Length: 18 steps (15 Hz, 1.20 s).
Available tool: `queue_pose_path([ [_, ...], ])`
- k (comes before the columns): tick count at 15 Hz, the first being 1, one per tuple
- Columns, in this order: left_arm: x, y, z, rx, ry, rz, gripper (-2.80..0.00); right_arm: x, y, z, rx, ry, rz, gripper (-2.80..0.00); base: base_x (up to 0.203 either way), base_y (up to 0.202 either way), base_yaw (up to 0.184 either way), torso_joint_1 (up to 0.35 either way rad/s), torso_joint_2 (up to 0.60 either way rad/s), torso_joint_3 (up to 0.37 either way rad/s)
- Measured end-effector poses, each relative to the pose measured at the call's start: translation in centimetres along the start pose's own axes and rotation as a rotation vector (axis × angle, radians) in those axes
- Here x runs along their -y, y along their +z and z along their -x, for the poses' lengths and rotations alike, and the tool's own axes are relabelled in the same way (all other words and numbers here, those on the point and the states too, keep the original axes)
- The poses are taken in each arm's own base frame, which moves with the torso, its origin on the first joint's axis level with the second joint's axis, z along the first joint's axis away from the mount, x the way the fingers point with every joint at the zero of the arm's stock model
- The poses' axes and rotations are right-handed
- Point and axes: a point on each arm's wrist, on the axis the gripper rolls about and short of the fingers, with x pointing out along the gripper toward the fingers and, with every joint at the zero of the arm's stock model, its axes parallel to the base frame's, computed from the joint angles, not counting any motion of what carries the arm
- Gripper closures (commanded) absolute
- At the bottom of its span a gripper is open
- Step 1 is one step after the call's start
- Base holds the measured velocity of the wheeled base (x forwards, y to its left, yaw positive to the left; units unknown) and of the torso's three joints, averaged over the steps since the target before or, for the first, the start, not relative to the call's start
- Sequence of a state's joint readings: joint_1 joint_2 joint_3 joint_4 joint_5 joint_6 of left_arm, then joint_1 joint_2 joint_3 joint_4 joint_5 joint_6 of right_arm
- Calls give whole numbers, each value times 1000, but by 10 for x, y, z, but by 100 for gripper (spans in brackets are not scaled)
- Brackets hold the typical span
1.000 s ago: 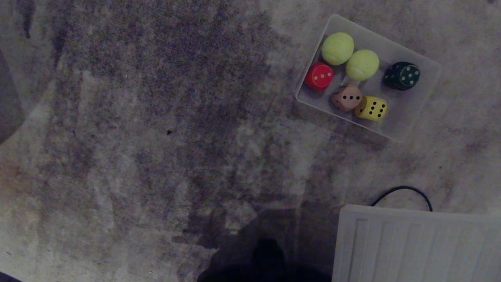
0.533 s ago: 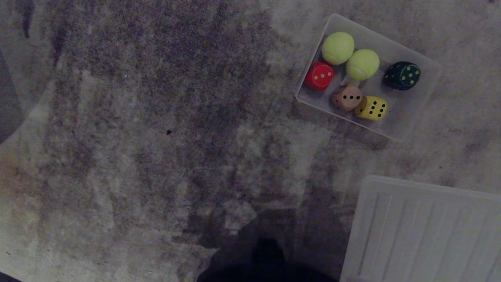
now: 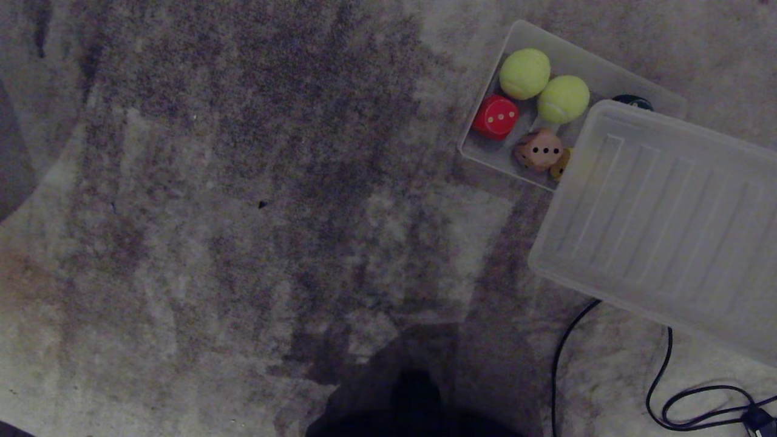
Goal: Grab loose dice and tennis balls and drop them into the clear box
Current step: Close the lid
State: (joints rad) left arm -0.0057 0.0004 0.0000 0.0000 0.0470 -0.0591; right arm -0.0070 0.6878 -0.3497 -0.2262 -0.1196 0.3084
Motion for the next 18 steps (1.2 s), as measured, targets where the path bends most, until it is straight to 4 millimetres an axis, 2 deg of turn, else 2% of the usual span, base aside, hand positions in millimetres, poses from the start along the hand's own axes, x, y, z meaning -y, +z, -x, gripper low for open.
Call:
queue_pose_path([
  [4,0,0,0,0,0,0,0,-17,21,-78,36,12,-99,0,0,0,0,0,0,0],
  [7,0,0,0,0,0,0,0,-38,37,-121,105,182,-190,0,0,0,0,0,0,0],
  [9,0,0,0,0,0,0,0,-46,37,-134,80,272,-207,0,0,0,0,0,0,0],
  [13,0,0,0,0,-1,0,0,-58,27,-152,27,309,-198,0,0,0,0,0,0,0],
  [18,0,0,0,0,-1,0,0,-54,17,-169,-8,271,-146,0,0,0,0,0,0,0],
])
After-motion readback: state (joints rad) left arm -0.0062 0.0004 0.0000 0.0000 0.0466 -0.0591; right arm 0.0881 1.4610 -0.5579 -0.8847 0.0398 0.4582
